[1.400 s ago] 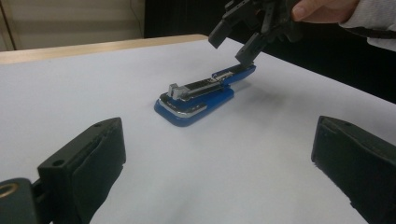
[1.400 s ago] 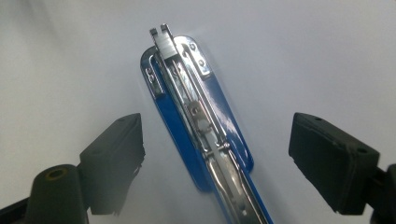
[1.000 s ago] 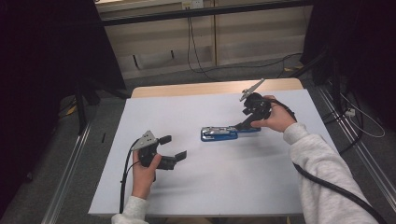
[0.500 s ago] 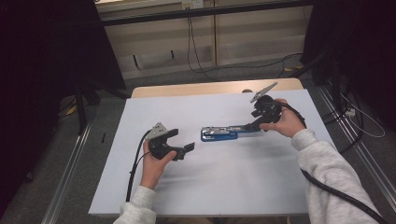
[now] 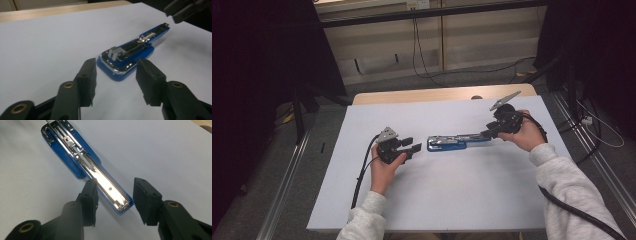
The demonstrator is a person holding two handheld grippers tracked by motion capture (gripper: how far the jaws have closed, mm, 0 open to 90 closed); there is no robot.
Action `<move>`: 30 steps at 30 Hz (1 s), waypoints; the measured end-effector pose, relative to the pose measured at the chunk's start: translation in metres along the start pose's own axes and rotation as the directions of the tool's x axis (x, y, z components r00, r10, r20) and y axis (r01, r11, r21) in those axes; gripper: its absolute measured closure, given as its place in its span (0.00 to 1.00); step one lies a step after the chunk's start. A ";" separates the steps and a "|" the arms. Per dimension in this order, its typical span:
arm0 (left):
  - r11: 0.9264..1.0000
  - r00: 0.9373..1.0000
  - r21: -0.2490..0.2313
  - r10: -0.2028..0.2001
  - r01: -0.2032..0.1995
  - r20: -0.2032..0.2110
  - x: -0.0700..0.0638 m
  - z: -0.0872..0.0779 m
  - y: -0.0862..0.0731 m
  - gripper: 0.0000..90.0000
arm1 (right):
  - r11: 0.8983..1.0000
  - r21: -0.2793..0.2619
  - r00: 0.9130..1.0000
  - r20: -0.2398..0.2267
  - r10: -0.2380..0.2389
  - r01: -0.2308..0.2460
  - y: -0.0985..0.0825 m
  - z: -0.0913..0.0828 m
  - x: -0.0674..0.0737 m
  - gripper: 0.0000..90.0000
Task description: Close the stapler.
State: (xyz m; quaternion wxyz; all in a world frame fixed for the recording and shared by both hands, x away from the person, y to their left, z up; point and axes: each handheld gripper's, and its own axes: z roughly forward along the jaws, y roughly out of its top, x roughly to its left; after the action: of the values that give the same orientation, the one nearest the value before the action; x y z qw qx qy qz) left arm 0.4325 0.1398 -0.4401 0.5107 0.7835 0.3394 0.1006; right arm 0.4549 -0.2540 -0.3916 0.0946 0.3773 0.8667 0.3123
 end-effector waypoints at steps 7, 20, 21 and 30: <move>0.999 1.000 0.034 0.001 0.000 -0.010 0.000 0.010 0.005 0.85 | 1.000 0.003 1.000 0.025 0.020 -0.020 -0.010 -0.003 -0.002 0.82; 0.997 1.000 0.076 -0.004 0.004 0.002 0.002 0.020 0.004 1.00 | 0.998 0.016 0.996 0.061 0.065 -0.066 -0.030 -0.002 -0.006 1.00; 0.997 1.000 0.076 -0.004 0.004 0.002 0.002 0.020 0.004 1.00 | 0.998 0.021 0.996 0.065 0.062 -0.064 -0.031 -0.001 -0.006 1.00; 0.992 1.000 0.128 0.010 -0.011 0.002 0.002 0.034 0.001 1.00 | 0.997 0.031 0.994 0.085 0.070 -0.073 -0.038 -0.001 -0.009 1.00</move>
State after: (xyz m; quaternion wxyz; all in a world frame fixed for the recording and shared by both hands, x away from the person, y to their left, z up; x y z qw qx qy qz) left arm 0.4515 0.1156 -0.4547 0.4593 0.8164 0.3406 0.0808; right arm 0.4384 -0.2805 -0.4147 0.1133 0.4224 0.8531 0.2844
